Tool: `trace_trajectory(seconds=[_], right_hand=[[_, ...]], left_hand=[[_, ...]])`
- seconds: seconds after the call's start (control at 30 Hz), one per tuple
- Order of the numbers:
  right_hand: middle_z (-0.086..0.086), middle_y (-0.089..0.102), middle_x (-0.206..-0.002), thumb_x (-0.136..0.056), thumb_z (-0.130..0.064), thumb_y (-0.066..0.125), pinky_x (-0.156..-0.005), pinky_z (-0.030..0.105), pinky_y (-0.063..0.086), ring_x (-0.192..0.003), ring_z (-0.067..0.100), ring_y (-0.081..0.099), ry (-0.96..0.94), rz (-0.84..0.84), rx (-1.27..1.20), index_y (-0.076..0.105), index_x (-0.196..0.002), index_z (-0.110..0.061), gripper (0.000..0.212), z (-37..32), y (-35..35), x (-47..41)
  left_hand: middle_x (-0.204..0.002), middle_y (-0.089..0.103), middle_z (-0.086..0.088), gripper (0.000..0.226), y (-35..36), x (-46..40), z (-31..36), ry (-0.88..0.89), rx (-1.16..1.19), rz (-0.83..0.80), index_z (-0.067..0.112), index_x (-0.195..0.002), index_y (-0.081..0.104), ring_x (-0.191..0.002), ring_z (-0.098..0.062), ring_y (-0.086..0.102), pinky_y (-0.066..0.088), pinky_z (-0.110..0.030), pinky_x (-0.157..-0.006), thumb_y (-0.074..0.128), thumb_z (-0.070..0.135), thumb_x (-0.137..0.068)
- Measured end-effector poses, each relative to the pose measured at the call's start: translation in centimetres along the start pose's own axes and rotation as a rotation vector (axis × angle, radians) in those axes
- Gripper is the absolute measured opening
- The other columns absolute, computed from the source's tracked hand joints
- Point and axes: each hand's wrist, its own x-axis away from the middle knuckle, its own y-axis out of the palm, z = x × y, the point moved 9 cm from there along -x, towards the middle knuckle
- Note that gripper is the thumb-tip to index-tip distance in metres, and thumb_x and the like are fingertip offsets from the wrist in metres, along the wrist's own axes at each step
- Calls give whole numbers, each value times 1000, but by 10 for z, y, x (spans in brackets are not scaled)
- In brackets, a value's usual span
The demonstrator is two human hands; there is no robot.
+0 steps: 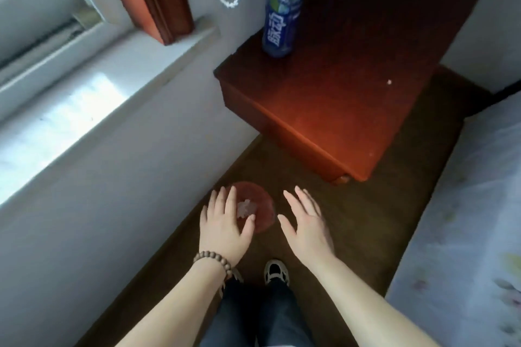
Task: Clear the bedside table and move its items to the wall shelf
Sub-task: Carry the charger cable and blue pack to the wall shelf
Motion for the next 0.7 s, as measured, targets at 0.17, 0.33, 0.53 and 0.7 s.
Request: trace_trajectory(seconds=[0.17,0.33,0.53,0.7], right_hand=[[-5,23,-155,-94,-44,43,-113,35,22,-144,14,13,133,168,16,33,-142,-32,50,21,-65,44],[-5,27,-154,-93,-40,47,-112,31,23,-142,16,21,347,379,-24,39,-140,-32,48,59,-103,101],[-5,30,-152,-92,-43,47,-105,33,38,-137,18,33,637,578,-67,42,-138,-33,47,90,-106,200],[3,39,-148,-91,-37,52,-103,36,41,-134,22,39,851,773,-79,49,-134,-27,44,97,-87,300]], left_hand=[[-161,12,-1,73,-17,7,74,174,31,-45,27,-151,12,-148,-19,1,9,-45,-120,37,57,-90],[-160,15,-3,73,-7,14,144,419,-22,-107,23,-151,14,-148,-19,2,11,-44,-119,39,56,-90],[-160,17,-4,74,25,58,199,700,-127,-211,22,-151,16,-148,-20,4,11,-43,-119,41,55,-89],[-160,17,-4,75,61,126,231,974,-228,-305,22,-151,15,-148,-20,3,11,-43,-119,40,57,-89]])
